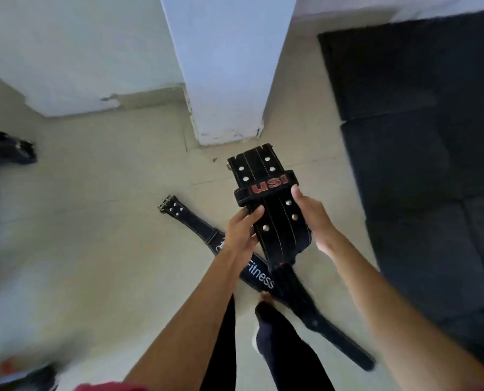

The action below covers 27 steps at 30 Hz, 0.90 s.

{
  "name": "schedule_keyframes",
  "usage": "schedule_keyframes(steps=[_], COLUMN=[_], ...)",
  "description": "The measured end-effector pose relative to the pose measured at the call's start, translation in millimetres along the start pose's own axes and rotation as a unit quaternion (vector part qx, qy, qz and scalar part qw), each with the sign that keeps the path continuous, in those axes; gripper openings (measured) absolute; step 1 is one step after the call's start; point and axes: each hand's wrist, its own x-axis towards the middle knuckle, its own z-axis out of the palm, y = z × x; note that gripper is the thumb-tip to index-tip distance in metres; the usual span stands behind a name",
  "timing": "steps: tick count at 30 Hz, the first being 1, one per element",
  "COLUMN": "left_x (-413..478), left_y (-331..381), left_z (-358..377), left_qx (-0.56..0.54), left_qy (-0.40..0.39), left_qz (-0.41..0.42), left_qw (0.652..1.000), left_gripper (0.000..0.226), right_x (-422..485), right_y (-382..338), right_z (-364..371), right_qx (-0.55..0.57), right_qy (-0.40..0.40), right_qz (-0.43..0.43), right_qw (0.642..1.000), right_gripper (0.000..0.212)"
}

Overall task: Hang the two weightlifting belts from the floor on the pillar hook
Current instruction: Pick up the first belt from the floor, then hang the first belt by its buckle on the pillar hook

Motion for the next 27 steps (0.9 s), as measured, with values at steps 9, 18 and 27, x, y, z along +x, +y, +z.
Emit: schedule_keyframes(steps=[9, 18, 27], left_x=[-254.6, -403.3, -471.0], left_y=[75.0, 104.2, 129.0], left_z=[133.6, 168.6, 150.5], left_qx=[0.164, 0.192, 0.29], left_qy=[-0.064, -0.05, -0.07], left_qz=[0.227, 0.434, 0.532], left_qw=[0.958, 0.879, 0.792], left_gripper=[0.018, 0.021, 0.021], right_x=[-236.9, -350.2, -439.1], right_y=[-117.1, -176.2, -265.7], right_z=[-69.3, -82.3, -61.5], right_qx=[0.079, 0.119, 0.18], right_qy=[0.028, -0.091, -0.035], right_qz=[-0.199, -0.352, -0.488], right_qw=[0.977, 0.924, 0.853], right_gripper=[0.036, 0.021, 0.011])
